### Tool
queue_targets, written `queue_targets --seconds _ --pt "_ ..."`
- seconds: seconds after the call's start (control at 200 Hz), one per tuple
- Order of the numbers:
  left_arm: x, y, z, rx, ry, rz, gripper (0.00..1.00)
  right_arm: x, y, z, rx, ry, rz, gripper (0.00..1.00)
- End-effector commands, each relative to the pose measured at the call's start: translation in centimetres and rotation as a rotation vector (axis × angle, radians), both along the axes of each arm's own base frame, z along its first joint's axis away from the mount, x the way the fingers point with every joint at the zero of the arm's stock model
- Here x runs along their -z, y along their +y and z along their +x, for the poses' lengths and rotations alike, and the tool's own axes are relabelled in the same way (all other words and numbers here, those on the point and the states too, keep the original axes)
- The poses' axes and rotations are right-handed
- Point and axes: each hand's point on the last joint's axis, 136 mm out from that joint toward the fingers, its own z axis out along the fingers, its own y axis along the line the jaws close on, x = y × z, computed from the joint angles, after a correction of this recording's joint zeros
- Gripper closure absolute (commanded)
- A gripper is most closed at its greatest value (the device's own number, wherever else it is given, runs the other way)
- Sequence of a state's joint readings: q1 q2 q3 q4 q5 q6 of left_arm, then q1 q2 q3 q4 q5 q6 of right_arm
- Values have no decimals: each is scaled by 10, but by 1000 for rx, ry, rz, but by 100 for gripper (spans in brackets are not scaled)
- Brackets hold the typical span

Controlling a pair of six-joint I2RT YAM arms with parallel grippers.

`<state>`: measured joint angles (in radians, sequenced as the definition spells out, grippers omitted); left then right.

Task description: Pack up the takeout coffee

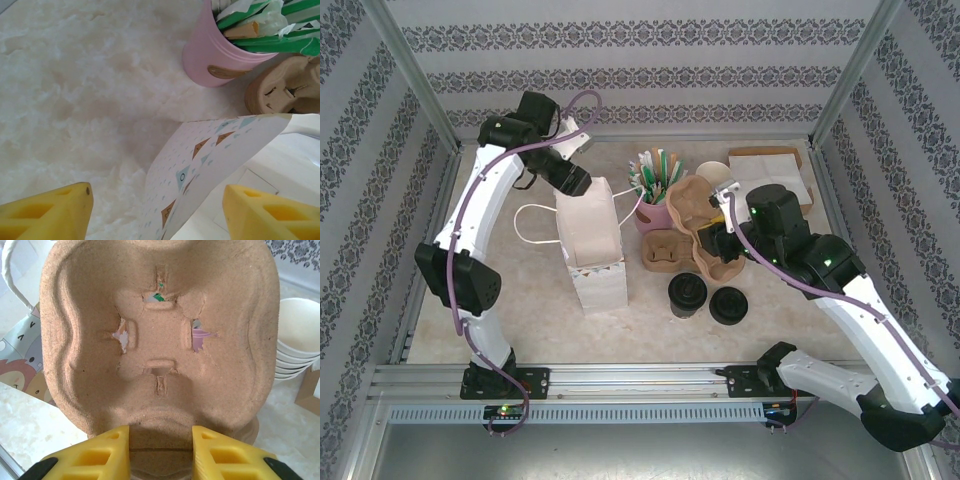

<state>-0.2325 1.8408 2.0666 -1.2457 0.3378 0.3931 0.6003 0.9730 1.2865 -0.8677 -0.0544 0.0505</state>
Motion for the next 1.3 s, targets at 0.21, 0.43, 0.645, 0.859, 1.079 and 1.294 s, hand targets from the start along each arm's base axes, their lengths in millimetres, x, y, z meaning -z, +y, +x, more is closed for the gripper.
queue_targets --seconds 0.21,0.43,0.645,0.859,1.079,1.294 --pt "-2 -26 -26 9 92 -114 62 -28 -4 -5 -4 -86 21 69" --pt "-3 -22 -37 -145 172 -163 81 -37 -4 -7 -5 -109 51 69" --pt "-12 -19 -51 -308 247 -230 97 -50 0 -10 -28 -131 91 70" --pt "-13 -13 -64 -474 269 -306 100 -62 3 -13 -53 -158 116 70" --pt "2 -20 -83 -620 333 -465 100 -81 7 -17 -92 -208 135 70" --pt "-9 -16 -89 -701 249 -548 100 -109 23 -25 -186 -255 204 70"
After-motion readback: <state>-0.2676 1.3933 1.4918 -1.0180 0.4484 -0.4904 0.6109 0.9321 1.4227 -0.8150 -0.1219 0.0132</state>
